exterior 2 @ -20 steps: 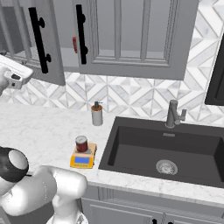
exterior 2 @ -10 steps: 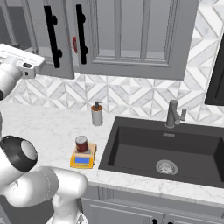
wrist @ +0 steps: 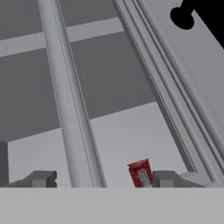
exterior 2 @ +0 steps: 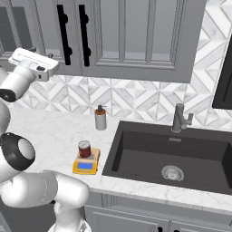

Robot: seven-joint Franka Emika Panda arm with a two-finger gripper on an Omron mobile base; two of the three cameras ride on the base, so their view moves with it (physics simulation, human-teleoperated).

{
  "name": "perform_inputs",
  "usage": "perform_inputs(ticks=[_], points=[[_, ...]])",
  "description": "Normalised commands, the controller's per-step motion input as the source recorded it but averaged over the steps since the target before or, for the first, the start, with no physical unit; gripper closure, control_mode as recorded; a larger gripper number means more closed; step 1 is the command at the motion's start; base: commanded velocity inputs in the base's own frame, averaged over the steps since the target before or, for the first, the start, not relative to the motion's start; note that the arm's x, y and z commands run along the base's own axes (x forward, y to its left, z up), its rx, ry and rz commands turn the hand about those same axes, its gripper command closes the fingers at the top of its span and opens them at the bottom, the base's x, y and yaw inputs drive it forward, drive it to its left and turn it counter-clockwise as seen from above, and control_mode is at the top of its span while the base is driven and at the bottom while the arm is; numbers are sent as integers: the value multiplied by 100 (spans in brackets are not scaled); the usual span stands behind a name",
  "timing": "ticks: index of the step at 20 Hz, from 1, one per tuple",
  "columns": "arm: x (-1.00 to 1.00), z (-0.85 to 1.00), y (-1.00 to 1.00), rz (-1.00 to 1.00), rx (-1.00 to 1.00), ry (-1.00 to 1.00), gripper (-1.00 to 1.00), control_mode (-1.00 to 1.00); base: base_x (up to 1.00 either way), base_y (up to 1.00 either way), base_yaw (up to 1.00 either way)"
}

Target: Pick the canned food and place it on the digital scale for weighing, and close the cabinet.

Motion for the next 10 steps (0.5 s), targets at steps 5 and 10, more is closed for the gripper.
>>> perform_inputs(ticks=[5,10], points=[[100,-24,-3,-4,0,7,-100,-100,0,0,0],[100,-42,-12,0,0,3,-100,-100,0,0,0]])
